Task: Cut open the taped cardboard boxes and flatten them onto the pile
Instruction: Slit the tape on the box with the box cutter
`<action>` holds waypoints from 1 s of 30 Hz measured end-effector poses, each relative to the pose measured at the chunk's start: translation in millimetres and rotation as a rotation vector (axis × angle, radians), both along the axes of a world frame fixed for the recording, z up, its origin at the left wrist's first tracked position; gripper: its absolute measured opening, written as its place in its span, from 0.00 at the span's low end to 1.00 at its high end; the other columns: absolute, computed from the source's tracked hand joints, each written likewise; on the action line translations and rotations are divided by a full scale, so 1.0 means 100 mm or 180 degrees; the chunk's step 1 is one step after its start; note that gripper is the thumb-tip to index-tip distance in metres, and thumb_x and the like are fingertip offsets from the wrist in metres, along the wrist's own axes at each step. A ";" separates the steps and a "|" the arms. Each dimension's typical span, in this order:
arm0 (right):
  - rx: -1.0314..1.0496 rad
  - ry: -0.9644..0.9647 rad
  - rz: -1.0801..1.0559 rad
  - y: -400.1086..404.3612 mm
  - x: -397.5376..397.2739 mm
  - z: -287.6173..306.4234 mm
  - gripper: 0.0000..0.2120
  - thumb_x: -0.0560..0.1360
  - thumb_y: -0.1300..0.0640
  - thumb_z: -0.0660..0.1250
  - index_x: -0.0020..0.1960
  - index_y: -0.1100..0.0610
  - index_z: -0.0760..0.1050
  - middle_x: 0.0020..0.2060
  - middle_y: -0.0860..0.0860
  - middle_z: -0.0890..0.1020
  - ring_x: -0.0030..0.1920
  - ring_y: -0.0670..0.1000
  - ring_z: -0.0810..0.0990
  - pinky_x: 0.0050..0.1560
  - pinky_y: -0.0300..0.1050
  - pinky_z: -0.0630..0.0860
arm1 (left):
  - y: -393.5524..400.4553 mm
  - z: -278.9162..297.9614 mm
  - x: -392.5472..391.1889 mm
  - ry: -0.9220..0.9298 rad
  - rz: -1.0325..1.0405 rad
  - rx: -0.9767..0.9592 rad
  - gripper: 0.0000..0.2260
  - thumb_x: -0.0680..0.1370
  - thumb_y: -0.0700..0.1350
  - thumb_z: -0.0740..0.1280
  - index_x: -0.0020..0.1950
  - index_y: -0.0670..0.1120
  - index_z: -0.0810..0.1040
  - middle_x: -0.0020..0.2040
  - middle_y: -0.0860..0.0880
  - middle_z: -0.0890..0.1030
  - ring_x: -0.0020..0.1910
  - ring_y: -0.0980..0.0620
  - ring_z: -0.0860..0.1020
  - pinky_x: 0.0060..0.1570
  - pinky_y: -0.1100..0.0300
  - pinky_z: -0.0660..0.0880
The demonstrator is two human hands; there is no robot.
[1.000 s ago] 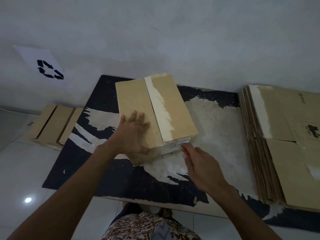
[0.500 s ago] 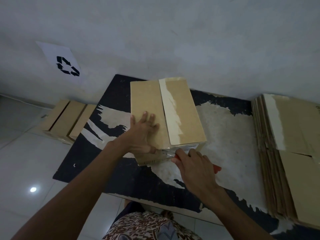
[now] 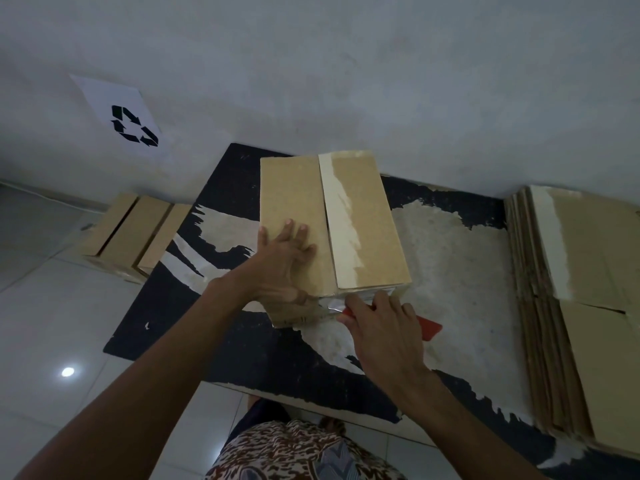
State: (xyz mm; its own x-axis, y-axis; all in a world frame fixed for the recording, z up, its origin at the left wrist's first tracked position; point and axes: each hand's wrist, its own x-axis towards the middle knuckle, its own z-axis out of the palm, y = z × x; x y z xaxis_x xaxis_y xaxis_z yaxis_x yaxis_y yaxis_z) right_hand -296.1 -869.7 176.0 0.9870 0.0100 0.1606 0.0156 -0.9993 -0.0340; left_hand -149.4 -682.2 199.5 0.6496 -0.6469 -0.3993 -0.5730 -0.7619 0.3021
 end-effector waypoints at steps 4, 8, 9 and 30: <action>0.0061 0.0024 0.0005 -0.04 0.00 0.04 0.11 0.75 0.43 0.67 0.48 0.50 0.80 0.35 0.52 0.78 0.33 0.53 0.76 0.36 0.47 0.71 | 0.02 0.02 0.00 0.0045 0.0013 -0.0074 0.47 0.71 0.63 0.69 0.81 0.47 0.50 0.80 0.47 0.37 0.78 0.46 0.31 0.72 0.38 0.28; 0.0154 0.0247 -0.0122 -0.24 -0.04 0.07 0.19 0.78 0.40 0.55 0.50 0.50 0.80 0.37 0.52 0.79 0.36 0.53 0.78 0.40 0.48 0.74 | 0.03 0.04 0.00 0.0050 0.0044 -0.0109 0.45 0.73 0.60 0.72 0.81 0.47 0.51 0.81 0.47 0.37 0.78 0.47 0.32 0.73 0.37 0.30; 0.0179 0.0324 -0.0172 -0.32 -0.04 0.08 0.22 0.79 0.39 0.51 0.52 0.49 0.80 0.39 0.51 0.80 0.38 0.52 0.78 0.42 0.48 0.75 | 0.03 0.04 0.00 0.0044 0.0059 -0.0113 0.45 0.73 0.58 0.72 0.81 0.47 0.51 0.80 0.47 0.37 0.78 0.48 0.32 0.73 0.37 0.30; 0.0310 0.0852 0.0317 -0.45 0.35 0.48 0.21 0.80 0.38 0.52 0.47 0.48 0.78 0.35 0.46 0.79 0.33 0.49 0.76 0.35 0.41 0.69 | -0.14 0.16 -0.09 -0.0287 0.0120 0.0314 0.44 0.73 0.60 0.71 0.81 0.46 0.53 0.81 0.44 0.41 0.79 0.42 0.36 0.72 0.34 0.36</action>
